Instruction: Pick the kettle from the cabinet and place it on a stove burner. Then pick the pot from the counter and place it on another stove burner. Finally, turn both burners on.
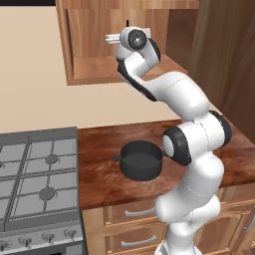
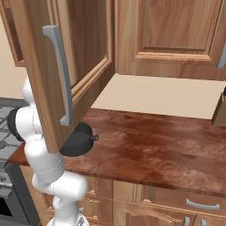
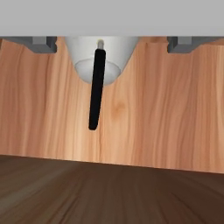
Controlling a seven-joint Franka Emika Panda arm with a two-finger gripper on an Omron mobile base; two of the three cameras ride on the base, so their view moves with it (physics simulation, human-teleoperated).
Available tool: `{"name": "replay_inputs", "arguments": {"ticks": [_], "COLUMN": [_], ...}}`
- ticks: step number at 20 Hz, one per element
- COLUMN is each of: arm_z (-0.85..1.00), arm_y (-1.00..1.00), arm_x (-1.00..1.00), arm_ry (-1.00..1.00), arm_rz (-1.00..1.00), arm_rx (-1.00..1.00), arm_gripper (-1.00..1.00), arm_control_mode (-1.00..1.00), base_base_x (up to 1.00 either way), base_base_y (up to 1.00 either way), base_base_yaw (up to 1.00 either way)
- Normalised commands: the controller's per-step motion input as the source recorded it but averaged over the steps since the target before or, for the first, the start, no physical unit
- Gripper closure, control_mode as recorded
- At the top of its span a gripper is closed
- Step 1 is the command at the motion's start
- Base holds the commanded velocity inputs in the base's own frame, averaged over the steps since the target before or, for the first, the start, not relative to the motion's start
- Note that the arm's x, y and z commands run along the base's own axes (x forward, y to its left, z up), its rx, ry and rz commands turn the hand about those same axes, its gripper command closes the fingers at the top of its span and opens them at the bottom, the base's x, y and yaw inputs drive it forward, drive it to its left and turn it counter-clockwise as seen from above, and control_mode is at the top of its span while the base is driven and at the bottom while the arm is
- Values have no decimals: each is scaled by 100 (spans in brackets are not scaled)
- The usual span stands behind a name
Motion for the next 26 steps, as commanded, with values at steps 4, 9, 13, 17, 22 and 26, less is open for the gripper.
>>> {"name": "replay_inputs", "arguments": {"ticks": [4, 9, 13, 17, 22, 26], "arm_z": [0, 0, 4, 6, 9, 4], "arm_y": [0, -4, -3, -1, -4, -5], "arm_x": [15, 7, 3, 0, 0, 5], "arm_ry": [-1, -1, -2, -2, -3, -2], "arm_rz": [0, 0, 0, 0, 0, 0], "arm_rx": [0, 0, 0, 0, 0, 0], "arm_gripper": [-100, -100, -100, -100, -100, -100], "arm_control_mode": [-100, -100, -100, -100, -100, -100], "base_base_x": [0, 0, 0, 0, 0, 0], "base_base_y": [0, 0, 0, 0, 0, 0], "base_base_yaw": [0, 0, 0, 0, 0, 0]}}
